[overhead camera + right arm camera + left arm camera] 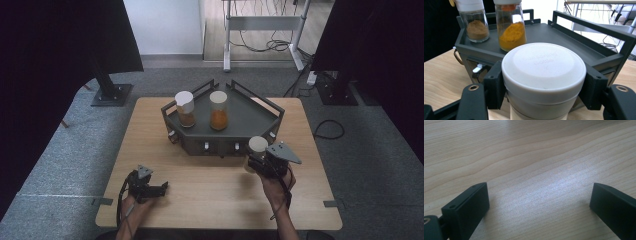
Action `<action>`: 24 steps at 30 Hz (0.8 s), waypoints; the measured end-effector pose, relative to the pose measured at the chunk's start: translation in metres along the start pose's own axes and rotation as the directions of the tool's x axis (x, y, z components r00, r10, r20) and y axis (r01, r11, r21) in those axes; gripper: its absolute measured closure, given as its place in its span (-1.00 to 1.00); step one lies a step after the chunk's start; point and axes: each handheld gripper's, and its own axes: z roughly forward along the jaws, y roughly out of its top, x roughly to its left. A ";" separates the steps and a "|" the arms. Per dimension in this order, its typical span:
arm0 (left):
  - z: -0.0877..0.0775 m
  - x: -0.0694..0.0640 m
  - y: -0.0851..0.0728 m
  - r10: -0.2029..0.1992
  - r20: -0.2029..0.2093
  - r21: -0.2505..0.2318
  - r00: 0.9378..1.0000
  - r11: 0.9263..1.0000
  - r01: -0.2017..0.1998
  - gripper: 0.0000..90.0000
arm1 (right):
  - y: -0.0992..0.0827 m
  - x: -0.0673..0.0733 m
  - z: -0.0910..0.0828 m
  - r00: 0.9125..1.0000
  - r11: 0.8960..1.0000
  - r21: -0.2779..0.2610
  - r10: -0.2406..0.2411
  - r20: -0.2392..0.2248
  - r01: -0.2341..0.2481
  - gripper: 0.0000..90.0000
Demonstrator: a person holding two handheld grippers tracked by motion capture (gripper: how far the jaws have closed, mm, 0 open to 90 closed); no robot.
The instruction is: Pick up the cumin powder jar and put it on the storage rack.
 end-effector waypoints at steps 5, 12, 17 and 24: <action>0.000 0.000 0.000 0.000 0.000 0.000 1.000 1.000 0.000 -0.95 | 0.008 0.000 0.000 1.000 1.000 -0.004 -0.003 -0.006 0.003 -0.26; 0.000 0.000 0.000 -0.001 0.000 0.000 1.000 1.000 0.001 -0.95 | 0.020 -0.001 0.000 1.000 1.000 -0.004 0.005 -0.010 -0.005 -0.26; 0.000 0.000 0.000 -0.001 0.000 -0.001 1.000 1.000 0.001 -0.95 | 0.027 -0.001 -0.001 1.000 1.000 -0.009 0.000 -0.012 0.000 -0.26; 0.000 0.000 0.000 0.000 0.000 0.001 1.000 1.000 0.000 -0.95 | 0.041 -0.001 0.000 1.000 1.000 -0.015 -0.013 -0.017 0.013 -0.26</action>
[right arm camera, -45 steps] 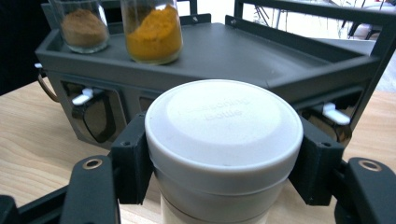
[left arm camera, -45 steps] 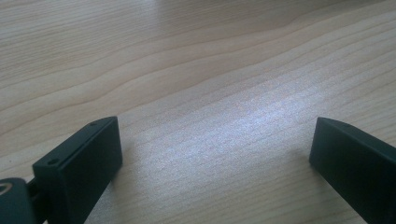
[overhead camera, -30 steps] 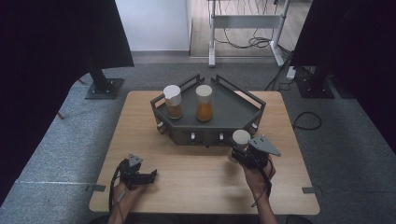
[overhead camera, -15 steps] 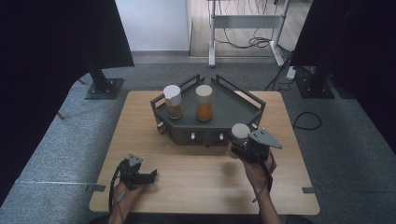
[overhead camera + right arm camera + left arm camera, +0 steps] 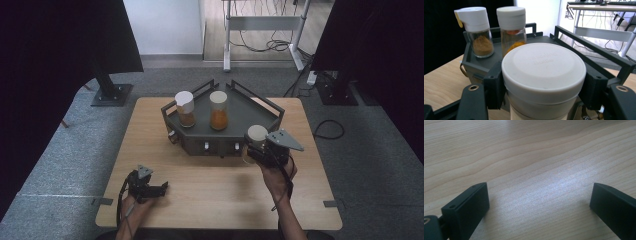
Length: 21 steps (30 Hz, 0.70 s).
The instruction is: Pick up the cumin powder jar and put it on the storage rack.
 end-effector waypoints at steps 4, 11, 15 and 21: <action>0.000 0.000 0.000 0.000 0.000 0.000 1.000 1.000 0.000 -0.95 | 0.009 0.000 0.003 1.000 1.000 0.003 0.000 0.003 0.000 -0.26; 0.000 0.000 0.000 0.000 0.000 0.000 1.000 1.000 0.000 -0.95 | 0.025 -0.003 0.009 1.000 1.000 0.013 -0.002 -0.001 0.002 -0.26; 0.000 0.000 0.000 0.000 0.000 0.000 1.000 1.000 0.000 -0.96 | 0.032 -0.006 0.012 1.000 1.000 0.007 -0.001 0.001 0.001 -0.26; 0.000 0.000 0.000 0.000 0.000 0.001 1.000 1.000 0.000 -0.96 | 0.043 -0.010 0.019 1.000 1.000 0.007 0.001 0.009 -0.002 -0.26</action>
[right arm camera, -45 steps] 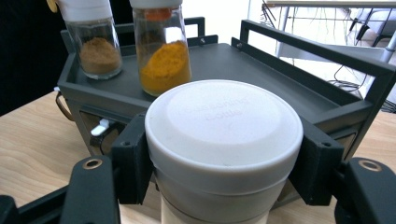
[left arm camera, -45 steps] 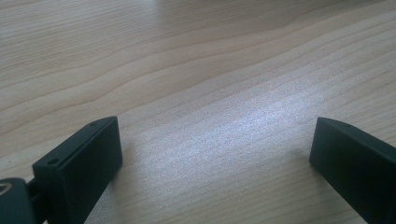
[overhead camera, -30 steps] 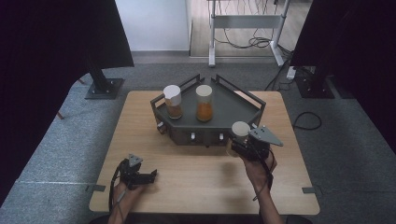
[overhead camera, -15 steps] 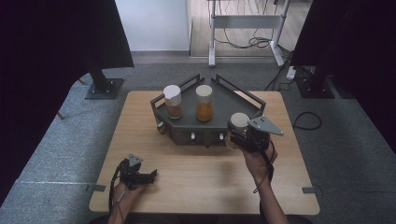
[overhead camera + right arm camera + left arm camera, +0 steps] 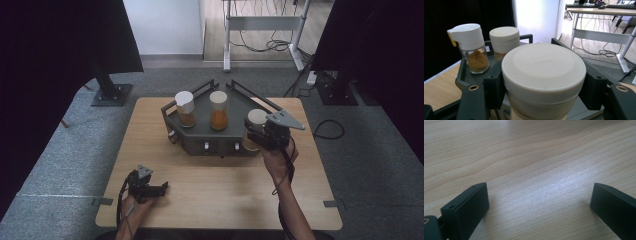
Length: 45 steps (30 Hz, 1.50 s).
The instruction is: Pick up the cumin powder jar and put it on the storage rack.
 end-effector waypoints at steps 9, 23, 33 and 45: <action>0.000 0.000 0.000 0.000 0.000 0.000 1.000 1.000 0.000 -0.97 | 0.013 -0.004 0.018 1.000 1.000 -0.005 -0.005 0.021 0.005 -0.26; 0.000 0.000 0.000 0.001 0.001 0.000 1.000 1.000 -0.001 -0.97 | 0.023 -0.014 0.046 0.999 1.000 -0.006 0.011 0.053 -0.010 -0.26; 0.000 0.001 0.000 0.001 0.002 0.000 1.000 1.000 -0.001 -0.97 | 0.022 -0.017 0.061 0.998 1.000 0.003 -0.005 0.064 0.005 -0.26; 0.000 0.001 0.000 0.001 0.002 0.000 1.000 1.000 -0.001 -0.97 | 0.018 -0.018 0.080 0.996 0.999 0.021 -0.033 0.079 0.031 -0.26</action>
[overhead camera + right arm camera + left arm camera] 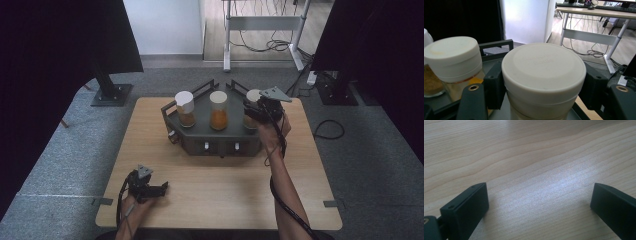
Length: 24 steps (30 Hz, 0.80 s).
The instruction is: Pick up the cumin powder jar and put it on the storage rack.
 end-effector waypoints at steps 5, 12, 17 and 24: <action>0.000 0.000 0.000 0.000 0.000 0.000 1.000 1.000 0.000 -0.97 | -0.004 -0.001 0.005 1.000 1.000 0.002 -0.001 0.005 0.001 -0.26; 0.000 0.000 0.000 0.000 0.001 0.001 1.000 1.000 0.000 -0.97 | -0.010 -0.003 0.011 1.000 1.000 0.008 0.006 0.015 -0.006 -0.26; 0.000 0.000 0.000 0.001 0.001 0.001 1.000 1.000 -0.001 -0.97 | -0.017 -0.006 0.012 0.999 0.999 -0.003 0.039 0.019 -0.039 -0.27; 0.000 0.000 0.000 0.001 0.001 0.001 1.000 1.000 -0.001 -0.97 | -0.017 -0.007 0.012 0.999 0.999 -0.004 0.045 0.017 -0.045 -0.27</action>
